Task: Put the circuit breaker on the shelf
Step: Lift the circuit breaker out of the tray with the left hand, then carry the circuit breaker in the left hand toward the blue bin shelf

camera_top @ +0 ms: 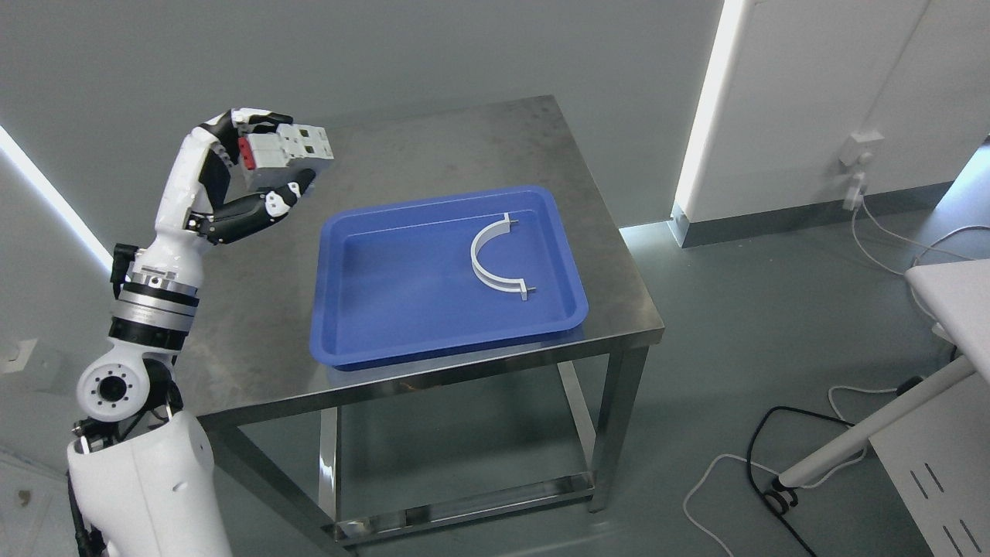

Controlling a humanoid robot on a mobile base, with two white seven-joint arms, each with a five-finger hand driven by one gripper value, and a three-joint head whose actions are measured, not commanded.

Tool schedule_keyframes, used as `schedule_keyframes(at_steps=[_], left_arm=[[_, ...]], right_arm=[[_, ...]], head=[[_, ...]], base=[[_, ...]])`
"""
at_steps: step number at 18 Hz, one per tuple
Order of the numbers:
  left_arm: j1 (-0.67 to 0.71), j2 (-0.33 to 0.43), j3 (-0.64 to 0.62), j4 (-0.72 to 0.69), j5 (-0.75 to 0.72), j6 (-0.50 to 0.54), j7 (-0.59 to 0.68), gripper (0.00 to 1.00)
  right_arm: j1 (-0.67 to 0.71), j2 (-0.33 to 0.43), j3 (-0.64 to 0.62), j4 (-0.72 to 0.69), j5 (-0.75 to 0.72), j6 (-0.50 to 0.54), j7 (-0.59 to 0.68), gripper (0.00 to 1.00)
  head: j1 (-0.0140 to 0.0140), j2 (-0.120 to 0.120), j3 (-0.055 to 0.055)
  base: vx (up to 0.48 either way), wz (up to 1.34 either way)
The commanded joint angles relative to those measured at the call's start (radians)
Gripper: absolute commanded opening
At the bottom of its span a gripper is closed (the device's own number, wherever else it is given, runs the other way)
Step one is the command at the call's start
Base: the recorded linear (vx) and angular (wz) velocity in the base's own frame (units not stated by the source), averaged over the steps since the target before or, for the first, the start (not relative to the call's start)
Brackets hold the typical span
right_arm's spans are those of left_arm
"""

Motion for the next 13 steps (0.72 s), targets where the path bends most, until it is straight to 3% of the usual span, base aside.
schedule_keyframes(at_steps=[1, 6, 13], left_arm=[[0.075, 0.009, 0.096, -0.096, 0.053, -0.042, 0.2, 0.05], [0.273, 0.009, 0.005, -0.155, 0.093, -0.122, 0.201, 0.04], [0.295, 0.009, 0.024, -0.156, 0.12, -0.126, 0.207, 0.04]], right_arm=[[0.017, -0.017, 0.0, 0.0, -0.001, -0.027, 0.0, 1.0], [0.017, -0.017, 0.0, -0.001, -0.001, -0.027, 0.0, 1.0], [0.017, -0.017, 0.0, 0.0, 0.0, -0.027, 0.0, 1.0]], head=[[0.0, 0.0, 0.0], [0.0, 0.0, 0.0], [0.0, 0.0, 0.0]], base=[[-0.172, -0.03], [-0.221, 0.03], [-0.217, -0.05]])
